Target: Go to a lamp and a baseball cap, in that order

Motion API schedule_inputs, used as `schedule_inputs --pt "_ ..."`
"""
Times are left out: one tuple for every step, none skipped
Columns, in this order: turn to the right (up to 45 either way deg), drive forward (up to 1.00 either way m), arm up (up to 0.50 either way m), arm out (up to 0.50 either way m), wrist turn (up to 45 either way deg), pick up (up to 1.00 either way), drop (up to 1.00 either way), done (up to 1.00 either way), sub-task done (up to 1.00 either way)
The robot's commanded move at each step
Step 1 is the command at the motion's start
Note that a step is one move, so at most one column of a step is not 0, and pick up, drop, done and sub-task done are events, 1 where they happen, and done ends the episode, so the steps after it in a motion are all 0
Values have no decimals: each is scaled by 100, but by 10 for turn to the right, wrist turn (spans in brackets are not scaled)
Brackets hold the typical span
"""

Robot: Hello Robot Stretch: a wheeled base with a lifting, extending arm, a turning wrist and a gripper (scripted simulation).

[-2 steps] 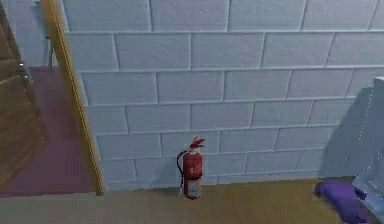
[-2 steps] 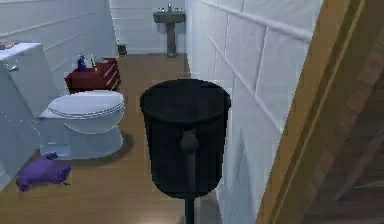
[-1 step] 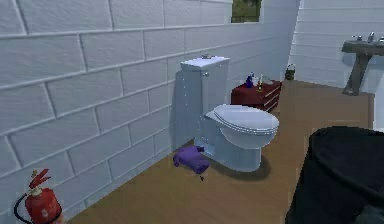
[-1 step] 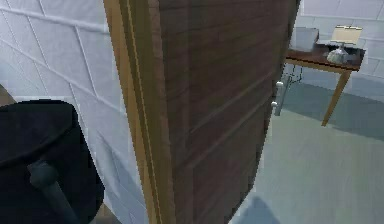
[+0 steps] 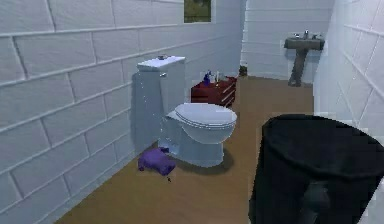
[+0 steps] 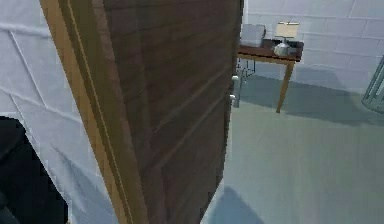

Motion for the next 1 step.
schedule_inputs --pt "0 95 0 0 0 0 0 0 0"
